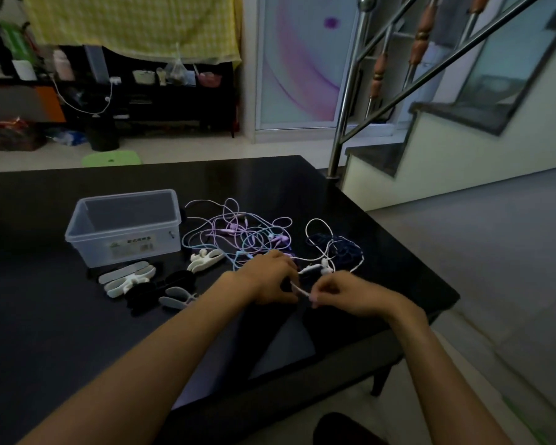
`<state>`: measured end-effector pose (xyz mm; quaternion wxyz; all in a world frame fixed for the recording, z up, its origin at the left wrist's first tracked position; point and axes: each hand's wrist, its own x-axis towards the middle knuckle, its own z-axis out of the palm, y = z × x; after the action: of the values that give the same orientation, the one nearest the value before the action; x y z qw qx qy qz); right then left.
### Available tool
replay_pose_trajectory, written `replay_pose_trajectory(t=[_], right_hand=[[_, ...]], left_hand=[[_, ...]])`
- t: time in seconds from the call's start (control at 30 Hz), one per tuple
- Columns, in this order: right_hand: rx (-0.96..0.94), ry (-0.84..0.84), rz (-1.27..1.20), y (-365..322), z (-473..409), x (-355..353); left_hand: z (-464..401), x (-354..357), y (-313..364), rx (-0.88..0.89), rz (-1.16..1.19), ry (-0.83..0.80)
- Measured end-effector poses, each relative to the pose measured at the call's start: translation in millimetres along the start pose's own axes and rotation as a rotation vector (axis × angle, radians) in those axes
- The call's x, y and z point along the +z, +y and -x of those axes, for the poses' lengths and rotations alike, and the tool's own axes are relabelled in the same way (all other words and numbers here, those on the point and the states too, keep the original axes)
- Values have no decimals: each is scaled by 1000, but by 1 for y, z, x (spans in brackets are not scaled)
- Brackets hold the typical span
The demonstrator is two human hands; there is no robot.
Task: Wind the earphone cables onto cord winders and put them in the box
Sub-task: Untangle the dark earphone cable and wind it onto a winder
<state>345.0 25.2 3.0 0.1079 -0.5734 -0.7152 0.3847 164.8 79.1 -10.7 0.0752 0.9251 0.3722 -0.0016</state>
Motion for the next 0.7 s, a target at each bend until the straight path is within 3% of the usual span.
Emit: replay_pose_trajectory(t=[0.13,0.33,0.43,0.53,0.6,0.7], right_hand=[[-40,119,-211,3,19,-22],[130,443,12,18,14,-29],[92,602,-37,10,8,-27],[-14,734,-340,-12,7,-28],[-60,740,-550,-30,9,-28],[-125,719,-539,-49,8,-29]], left_hand=[[18,-14,-7,-42,283,423],[48,-70,-25,-466,925,800],[62,-84,-34,-546,1213,800],[73,-84,-35,-588,1339,726],[80,-79,-35,-621,1373,627],[94,-79,-38,-709,1360,604]])
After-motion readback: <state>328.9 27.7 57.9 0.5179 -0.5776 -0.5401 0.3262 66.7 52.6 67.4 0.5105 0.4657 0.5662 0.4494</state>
